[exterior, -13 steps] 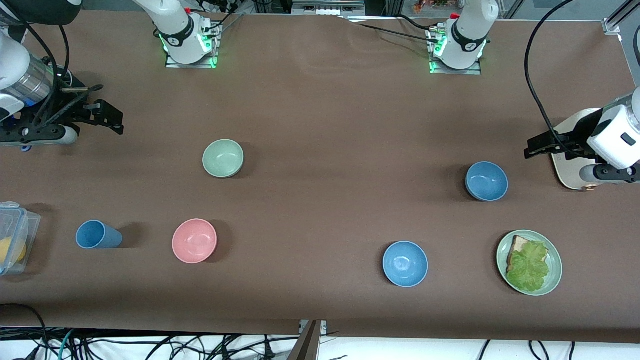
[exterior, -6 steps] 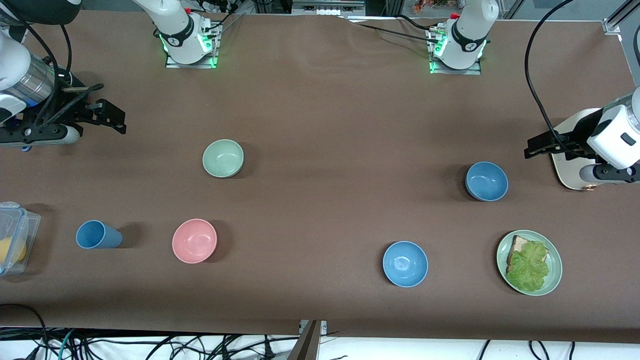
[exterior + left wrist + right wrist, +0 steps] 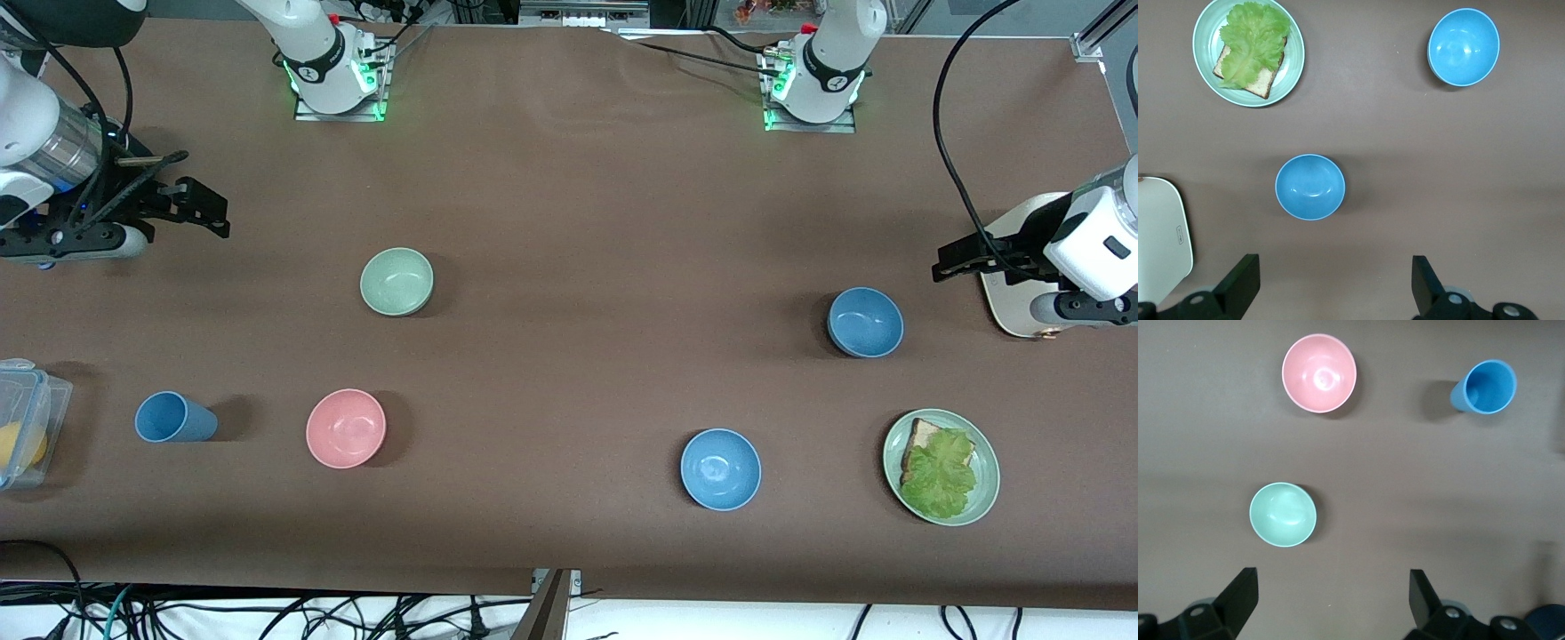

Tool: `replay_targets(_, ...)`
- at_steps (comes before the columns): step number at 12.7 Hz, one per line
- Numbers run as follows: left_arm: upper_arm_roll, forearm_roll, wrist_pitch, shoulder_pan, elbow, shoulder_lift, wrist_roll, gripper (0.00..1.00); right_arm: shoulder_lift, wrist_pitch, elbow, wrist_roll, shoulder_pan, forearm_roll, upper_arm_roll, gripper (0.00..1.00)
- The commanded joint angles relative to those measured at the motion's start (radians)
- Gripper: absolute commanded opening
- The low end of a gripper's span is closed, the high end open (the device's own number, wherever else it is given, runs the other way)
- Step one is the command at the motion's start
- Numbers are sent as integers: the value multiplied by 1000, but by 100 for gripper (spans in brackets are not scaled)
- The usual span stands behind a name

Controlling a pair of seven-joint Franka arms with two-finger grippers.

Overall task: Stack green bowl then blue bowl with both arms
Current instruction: 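Reach the right gripper down to the rim of the light green bowl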

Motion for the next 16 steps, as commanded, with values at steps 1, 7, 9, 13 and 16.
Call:
replay_targets(1, -3, 21, -8, -1, 12, 3, 21, 100, -22, 31, -81, -14, -5, 36, 4, 100)
replay_targets(7, -1, 21, -8, -1, 12, 3, 22, 100, -117, 538, -599, 51, 3, 38, 67, 100)
replay_targets(9, -1, 21, -9, 1, 12, 3, 22, 100, -37, 679, -646, 73, 28, 38, 70, 100)
replay_targets(13, -1, 21, -9, -1, 12, 3, 22, 100, 153, 1020, -744, 114, 60, 38, 71, 100)
replay_targets(16, -1, 21, -8, -1, 12, 3, 22, 100, 265, 1163, -761, 124, 63, 36, 71, 96)
